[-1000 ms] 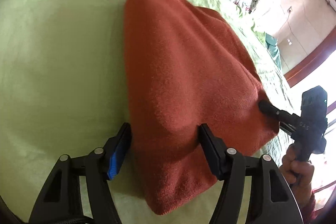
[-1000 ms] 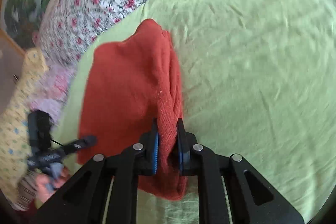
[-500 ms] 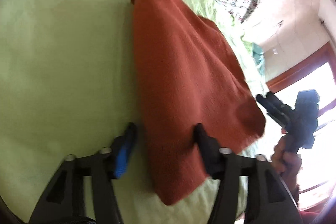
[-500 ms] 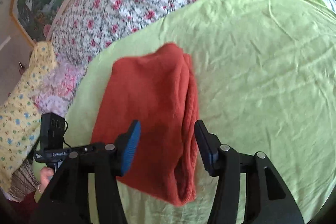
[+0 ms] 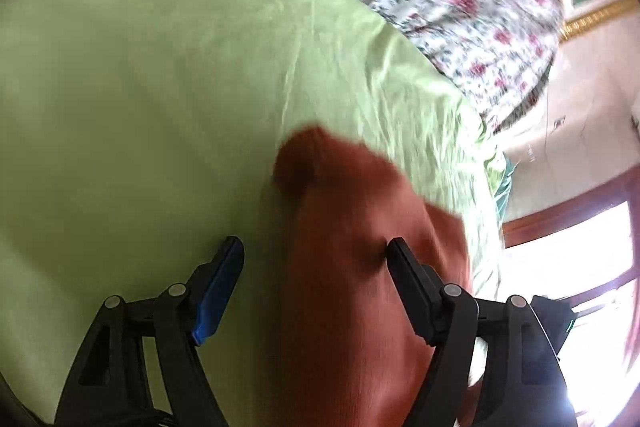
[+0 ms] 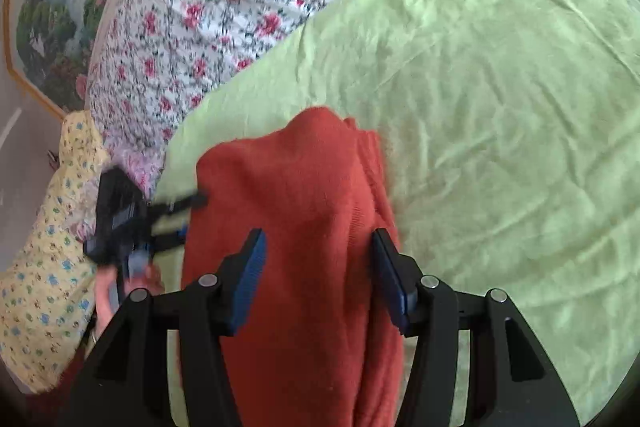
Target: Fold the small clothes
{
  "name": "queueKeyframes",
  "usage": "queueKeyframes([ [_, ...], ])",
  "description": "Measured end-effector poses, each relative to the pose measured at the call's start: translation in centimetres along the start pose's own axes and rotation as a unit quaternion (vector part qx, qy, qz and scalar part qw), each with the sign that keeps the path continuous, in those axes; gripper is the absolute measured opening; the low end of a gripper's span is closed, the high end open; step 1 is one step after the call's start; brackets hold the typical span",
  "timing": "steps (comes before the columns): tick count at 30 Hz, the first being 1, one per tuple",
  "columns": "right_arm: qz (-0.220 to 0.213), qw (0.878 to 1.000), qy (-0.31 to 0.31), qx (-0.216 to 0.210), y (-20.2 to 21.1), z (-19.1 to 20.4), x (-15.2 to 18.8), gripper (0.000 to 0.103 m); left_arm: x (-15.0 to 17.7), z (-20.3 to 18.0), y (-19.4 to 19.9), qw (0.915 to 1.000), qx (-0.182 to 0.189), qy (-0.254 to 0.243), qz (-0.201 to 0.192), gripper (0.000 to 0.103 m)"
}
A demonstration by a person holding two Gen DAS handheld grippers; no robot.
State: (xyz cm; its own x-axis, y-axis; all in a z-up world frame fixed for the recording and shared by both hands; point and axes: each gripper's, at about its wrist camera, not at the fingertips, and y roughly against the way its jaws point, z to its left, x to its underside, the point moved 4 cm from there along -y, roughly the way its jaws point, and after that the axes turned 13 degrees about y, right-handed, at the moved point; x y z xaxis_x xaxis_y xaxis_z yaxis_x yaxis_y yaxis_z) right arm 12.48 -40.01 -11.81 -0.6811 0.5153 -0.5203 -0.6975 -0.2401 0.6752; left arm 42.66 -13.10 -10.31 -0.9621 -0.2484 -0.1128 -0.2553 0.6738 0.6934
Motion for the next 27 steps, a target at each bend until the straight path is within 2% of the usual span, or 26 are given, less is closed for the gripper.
queueKeyframes([
  [2, 0.009, 1.000, 0.012, 0.000, -0.6, 0.2, 0.3, 0.055, -1.4, -0.8, -1.7, 0.9998, 0.016, 0.000, 0.010, 0.033],
  [3, 0.011, 1.000, 0.022, 0.002, -0.7, 0.3, 0.4, 0.054, -1.8, -1.2, -2.3, 0.9997, 0.016, -0.008, 0.018, 0.010],
  [6, 0.010, 0.998, 0.062, 0.023, -0.2, 0.9, 0.4, 0.016, -1.9, -3.8, -2.1, 0.9972, 0.005, -0.074, -0.004, 0.006],
  [8, -0.008, 0.998, 0.059, 0.009, 0.4, 0.7, 0.2, 0.015, -1.7, -5.3, -0.8, 0.9926, 0.018, -0.113, -0.041, 0.004],
  [11, 0.005, 0.999, 0.050, 0.018, -0.4, 0.1, 0.5, 0.015, -3.0, -4.6, -1.7, 0.9932, -0.012, -0.102, -0.056, 0.004],
  [14, 0.007, 0.999, 0.039, 0.014, -0.7, 0.1, 0.5, 0.015, -3.5, -3.0, -3.0, 0.9931, -0.045, -0.096, -0.051, 0.006],
  [16, 0.007, 0.999, 0.037, 0.017, -0.4, 0.1, 0.6, 0.017, -3.9, -2.0, -3.0, 0.9936, -0.057, -0.078, -0.058, 0.020],
  [20, 0.007, 0.999, 0.028, 0.027, 0.4, 0.1, 0.8, 0.020, -3.8, -0.3, -0.2, 0.9961, -0.038, -0.026, -0.075, 0.022],
  [21, 0.006, 0.999, 0.027, 0.029, 0.6, 0.0, 0.9, 0.024, -3.3, 0.0, 0.4, 0.9963, -0.035, -0.026, -0.073, 0.027],
  [23, -0.002, 0.999, 0.022, 0.030, 1.1, 0.0, 1.0, 0.037, -1.0, 0.4, 1.9, 0.9969, -0.033, -0.030, -0.065, 0.046],
  [24, -0.006, 0.999, 0.020, 0.027, 1.4, 0.0, 1.2, 0.048, 0.0, 0.6, 2.3, 0.9968, -0.037, -0.031, -0.063, 0.061],
  [25, -0.011, 1.000, 0.017, 0.023, 1.7, 0.0, 1.5, 0.052, 1.5, 0.8, 2.9, 0.9968, -0.039, -0.033, -0.062, 0.068],
  [27, -0.010, 1.000, 0.015, 0.022, 2.1, 0.2, 2.0, 0.053, 5.1, 1.3, 3.9, 0.9980, -0.020, -0.035, -0.048, 0.071],
])
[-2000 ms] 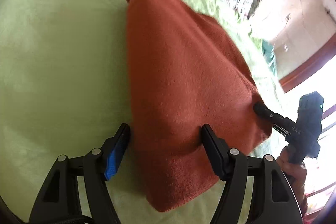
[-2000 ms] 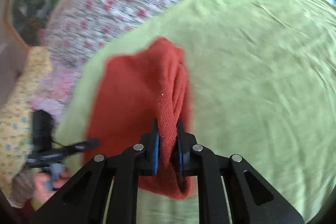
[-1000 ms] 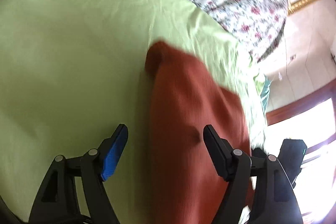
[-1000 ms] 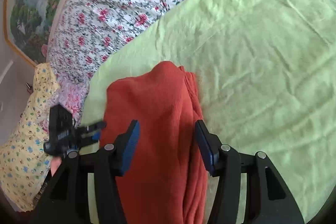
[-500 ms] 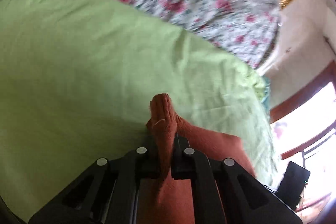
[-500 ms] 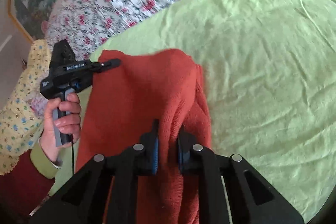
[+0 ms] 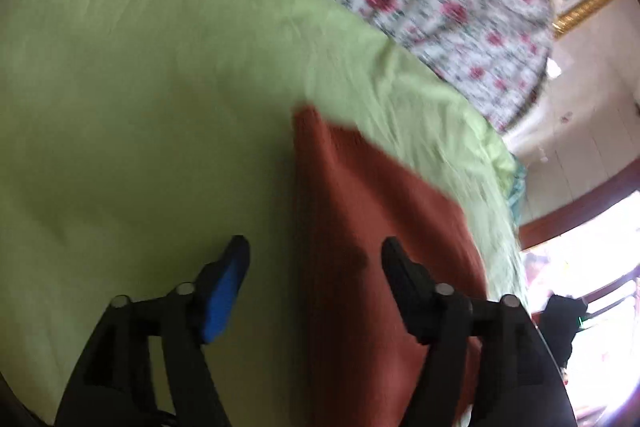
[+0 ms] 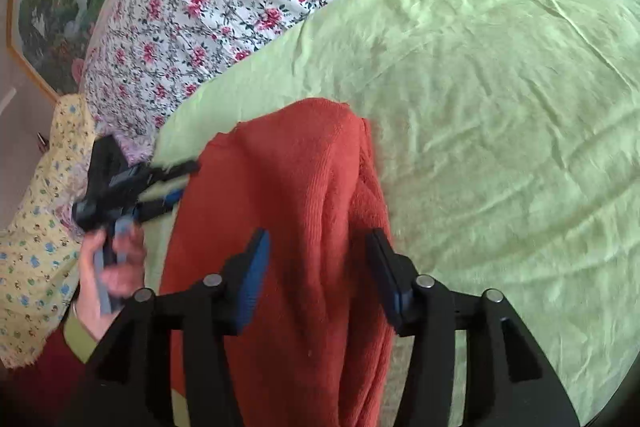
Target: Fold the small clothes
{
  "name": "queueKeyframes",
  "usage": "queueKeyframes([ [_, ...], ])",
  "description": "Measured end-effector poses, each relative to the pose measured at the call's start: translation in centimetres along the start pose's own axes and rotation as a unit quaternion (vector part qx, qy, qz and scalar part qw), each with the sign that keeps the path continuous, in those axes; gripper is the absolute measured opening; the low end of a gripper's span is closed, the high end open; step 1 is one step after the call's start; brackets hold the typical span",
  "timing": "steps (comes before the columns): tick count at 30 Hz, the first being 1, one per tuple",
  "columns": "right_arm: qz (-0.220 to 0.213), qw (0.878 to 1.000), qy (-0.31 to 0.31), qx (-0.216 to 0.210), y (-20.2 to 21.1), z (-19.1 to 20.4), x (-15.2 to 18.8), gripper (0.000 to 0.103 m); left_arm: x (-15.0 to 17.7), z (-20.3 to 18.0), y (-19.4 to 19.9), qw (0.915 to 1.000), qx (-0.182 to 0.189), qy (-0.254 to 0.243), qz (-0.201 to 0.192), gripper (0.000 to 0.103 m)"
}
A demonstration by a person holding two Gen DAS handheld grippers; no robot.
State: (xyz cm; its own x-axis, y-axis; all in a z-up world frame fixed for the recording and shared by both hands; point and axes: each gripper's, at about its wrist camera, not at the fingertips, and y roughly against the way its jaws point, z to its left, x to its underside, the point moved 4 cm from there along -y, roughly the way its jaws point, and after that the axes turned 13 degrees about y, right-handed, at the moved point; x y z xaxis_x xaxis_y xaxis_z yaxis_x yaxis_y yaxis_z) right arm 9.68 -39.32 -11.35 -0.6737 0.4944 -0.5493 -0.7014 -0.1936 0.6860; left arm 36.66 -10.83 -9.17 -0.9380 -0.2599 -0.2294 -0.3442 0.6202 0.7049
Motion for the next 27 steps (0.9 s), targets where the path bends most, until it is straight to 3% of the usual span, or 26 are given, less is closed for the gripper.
queueKeyframes([
  [3, 0.005, 1.000, -0.002, -0.003, 0.5, 0.1, 0.9, 0.055, 4.3, 0.9, 1.2, 0.9997, 0.009, 0.004, 0.023, 0.081],
  [5, 0.006, 1.000, -0.001, -0.005, 0.8, 0.2, 1.4, 0.058, 6.9, 1.7, 1.6, 0.9996, 0.000, 0.006, 0.027, 0.081],
  [10, 0.015, 0.999, -0.004, 0.037, 1.1, -0.7, 1.8, 0.068, 10.0, 1.1, 1.7, 0.9994, -0.020, -0.026, 0.013, 0.088],
  [13, 0.028, 0.999, -0.022, 0.006, 0.0, -1.0, 2.1, 0.068, 10.9, 0.2, 0.4, 0.9963, -0.047, -0.070, 0.013, 0.086],
  [14, 0.029, 0.999, -0.028, -0.005, -0.5, -0.9, 2.1, 0.068, 10.9, -0.2, 0.0, 0.9953, -0.049, -0.083, 0.008, 0.084],
  [15, 0.029, 0.999, -0.032, -0.010, -0.8, -0.7, 2.1, 0.067, 10.8, -0.4, -0.2, 0.9953, -0.043, -0.087, 0.008, 0.064],
  [16, 0.037, 0.999, -0.035, -0.019, -1.3, -0.4, 2.0, 0.054, 10.7, -0.5, -0.5, 0.9961, -0.020, -0.083, 0.021, 0.037],
  [17, 0.045, 0.997, -0.044, -0.035, -1.8, 0.1, 2.1, 0.042, 10.6, -0.4, -0.8, 0.9974, 0.011, -0.058, 0.043, 0.036],
  [18, 0.045, 0.997, -0.051, -0.036, -1.9, 0.4, 2.2, 0.034, 10.4, 0.0, -0.7, 0.9980, 0.019, -0.041, 0.043, 0.032],
  [21, 0.026, 0.999, -0.018, -0.011, -1.0, 2.9, 2.0, 0.029, 11.0, -0.1, 0.9, 0.9979, 0.031, -0.048, 0.030, 0.025],
  [23, 0.004, 0.999, -0.018, -0.050, 0.0, 5.0, 1.9, 0.026, 12.0, -0.2, 3.3, 0.9977, 0.031, -0.058, 0.013, 0.024],
  [27, 0.004, 0.997, 0.020, -0.081, 0.2, 9.7, 2.5, 0.024, 12.9, 1.5, 8.4, 0.9976, 0.028, -0.058, -0.025, 0.024],
])
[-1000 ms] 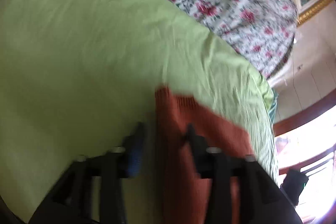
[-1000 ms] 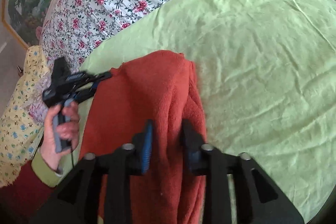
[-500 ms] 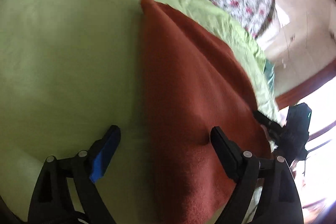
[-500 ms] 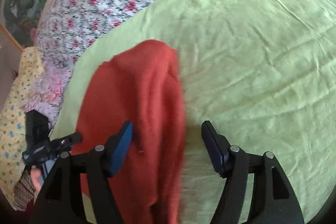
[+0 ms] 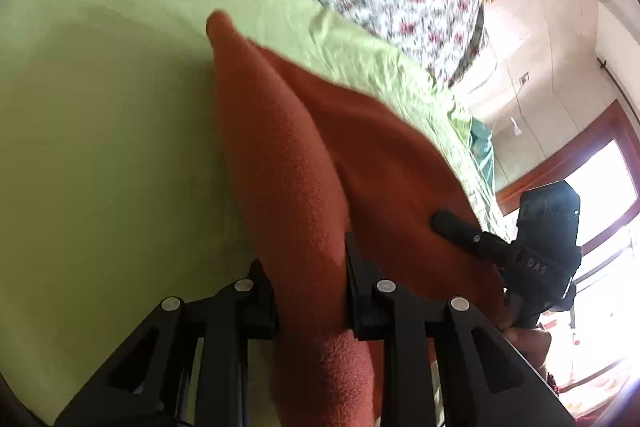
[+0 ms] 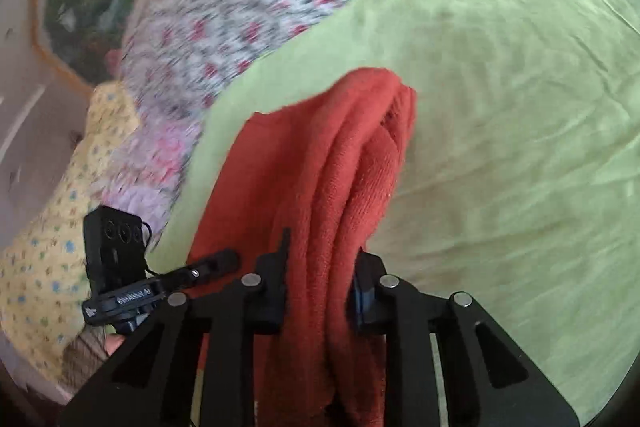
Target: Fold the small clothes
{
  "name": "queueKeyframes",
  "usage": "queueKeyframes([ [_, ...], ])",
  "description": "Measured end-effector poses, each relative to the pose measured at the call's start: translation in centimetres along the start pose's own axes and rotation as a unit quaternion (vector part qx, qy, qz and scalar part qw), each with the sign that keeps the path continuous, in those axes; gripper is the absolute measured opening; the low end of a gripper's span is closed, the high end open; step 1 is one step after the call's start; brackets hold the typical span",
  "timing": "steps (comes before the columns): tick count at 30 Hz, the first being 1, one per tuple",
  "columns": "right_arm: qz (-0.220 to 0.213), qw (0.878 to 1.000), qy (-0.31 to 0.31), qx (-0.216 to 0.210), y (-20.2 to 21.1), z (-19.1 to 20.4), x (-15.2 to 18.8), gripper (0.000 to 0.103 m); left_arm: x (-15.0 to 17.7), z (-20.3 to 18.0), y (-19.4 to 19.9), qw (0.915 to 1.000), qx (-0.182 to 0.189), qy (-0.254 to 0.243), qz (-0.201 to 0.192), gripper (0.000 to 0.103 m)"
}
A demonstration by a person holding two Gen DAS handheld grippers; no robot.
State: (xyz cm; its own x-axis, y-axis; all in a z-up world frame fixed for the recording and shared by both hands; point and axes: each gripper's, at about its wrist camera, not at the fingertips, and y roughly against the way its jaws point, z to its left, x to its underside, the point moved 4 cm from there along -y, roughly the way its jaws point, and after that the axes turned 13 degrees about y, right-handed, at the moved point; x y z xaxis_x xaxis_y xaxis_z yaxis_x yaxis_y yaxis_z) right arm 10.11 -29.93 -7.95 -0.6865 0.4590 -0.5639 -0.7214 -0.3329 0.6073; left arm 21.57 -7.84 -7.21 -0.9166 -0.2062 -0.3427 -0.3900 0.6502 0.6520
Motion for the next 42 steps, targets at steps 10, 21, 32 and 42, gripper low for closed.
queueKeyframes([
  [10, 0.037, 0.993, 0.004, -0.108, -5.9, 8.3, 4.5, 0.023, 2.9, 8.4, 12.2, 0.9967, -0.024, 0.041, -0.066, 0.024],
  [21, 0.066, 0.996, -0.034, -0.053, -7.1, 6.3, 7.0, 0.039, 5.9, 15.2, 11.9, 0.9922, -0.023, 0.110, -0.053, 0.042],
  [32, 0.008, 1.000, 0.022, -0.007, -3.0, 9.6, 3.4, 0.041, 8.3, 14.0, 15.4, 0.9902, -0.080, 0.089, -0.071, 0.054],
  [42, 0.046, 0.996, 0.061, 0.035, -1.5, 11.4, 8.1, 0.041, 11.8, 13.8, 15.6, 0.9924, -0.091, 0.070, -0.045, 0.058],
])
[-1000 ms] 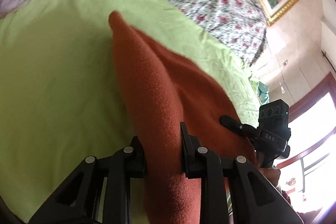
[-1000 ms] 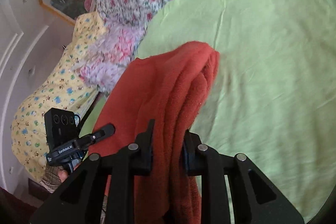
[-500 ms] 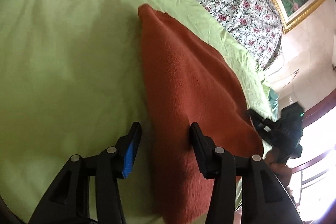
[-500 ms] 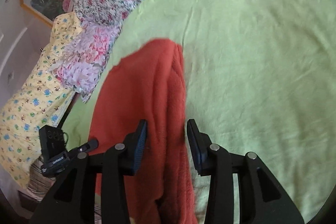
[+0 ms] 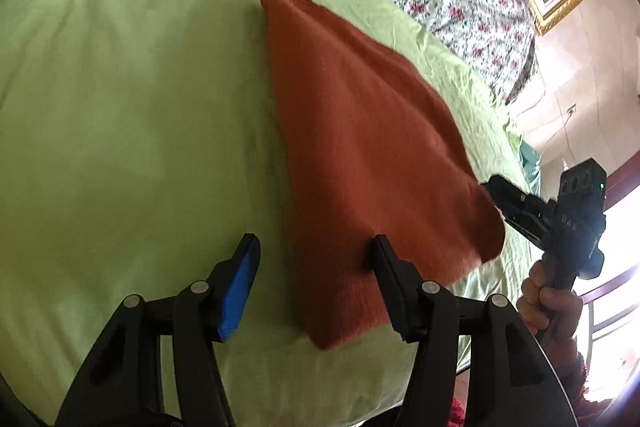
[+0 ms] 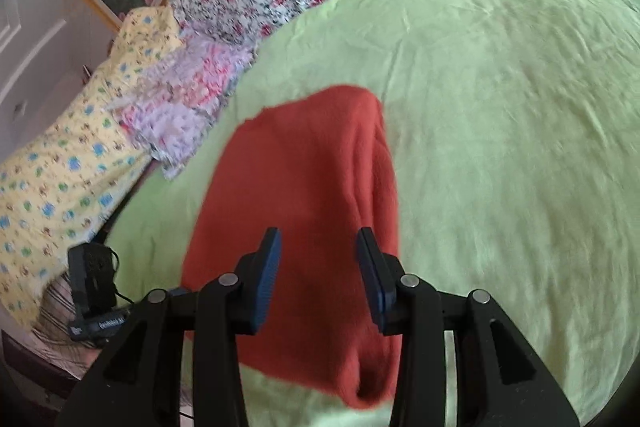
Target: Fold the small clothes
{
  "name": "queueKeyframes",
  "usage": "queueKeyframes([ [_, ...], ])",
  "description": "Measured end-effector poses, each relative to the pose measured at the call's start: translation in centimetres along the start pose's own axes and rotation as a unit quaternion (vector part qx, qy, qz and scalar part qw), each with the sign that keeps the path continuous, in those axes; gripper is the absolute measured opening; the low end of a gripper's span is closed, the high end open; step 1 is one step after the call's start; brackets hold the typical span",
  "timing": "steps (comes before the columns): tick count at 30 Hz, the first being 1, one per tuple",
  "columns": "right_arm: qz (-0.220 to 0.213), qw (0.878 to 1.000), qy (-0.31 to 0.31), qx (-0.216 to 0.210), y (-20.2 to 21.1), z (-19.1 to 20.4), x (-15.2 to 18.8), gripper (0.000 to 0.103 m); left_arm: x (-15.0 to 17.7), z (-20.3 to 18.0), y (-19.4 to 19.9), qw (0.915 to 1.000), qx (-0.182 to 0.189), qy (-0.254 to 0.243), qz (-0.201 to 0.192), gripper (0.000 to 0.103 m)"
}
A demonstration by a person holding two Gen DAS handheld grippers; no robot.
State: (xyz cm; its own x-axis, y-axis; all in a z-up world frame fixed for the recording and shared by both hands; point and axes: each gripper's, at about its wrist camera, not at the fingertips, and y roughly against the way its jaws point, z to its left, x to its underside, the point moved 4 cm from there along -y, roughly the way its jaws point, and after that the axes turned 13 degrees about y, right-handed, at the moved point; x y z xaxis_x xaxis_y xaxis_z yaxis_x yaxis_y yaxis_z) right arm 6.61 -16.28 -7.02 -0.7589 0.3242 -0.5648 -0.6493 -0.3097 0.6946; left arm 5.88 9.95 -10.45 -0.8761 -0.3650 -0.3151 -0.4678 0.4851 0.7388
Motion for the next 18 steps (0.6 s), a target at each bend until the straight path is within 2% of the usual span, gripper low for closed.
queueKeyframes([
  [5, 0.015, 1.000, -0.012, -0.006, 0.8, -0.1, 3.0, 0.041, 1.6, 0.0, 0.5, 0.9999, -0.010, -0.013, -0.002, 0.058],
  [8, 0.011, 1.000, -0.010, -0.005, 1.2, 0.1, 3.4, 0.041, 2.6, -0.4, 1.1, 0.9994, -0.010, -0.033, 0.004, 0.058],
  [13, -0.005, 1.000, -0.010, -0.019, 1.8, 0.6, 3.1, 0.041, 4.8, -0.9, 1.4, 0.9930, -0.066, -0.097, -0.017, 0.060],
  [18, 0.000, 0.999, -0.021, -0.026, 1.2, 0.6, 3.6, 0.037, 5.1, -0.7, 1.4, 0.9894, -0.091, -0.101, -0.051, 0.056],
])
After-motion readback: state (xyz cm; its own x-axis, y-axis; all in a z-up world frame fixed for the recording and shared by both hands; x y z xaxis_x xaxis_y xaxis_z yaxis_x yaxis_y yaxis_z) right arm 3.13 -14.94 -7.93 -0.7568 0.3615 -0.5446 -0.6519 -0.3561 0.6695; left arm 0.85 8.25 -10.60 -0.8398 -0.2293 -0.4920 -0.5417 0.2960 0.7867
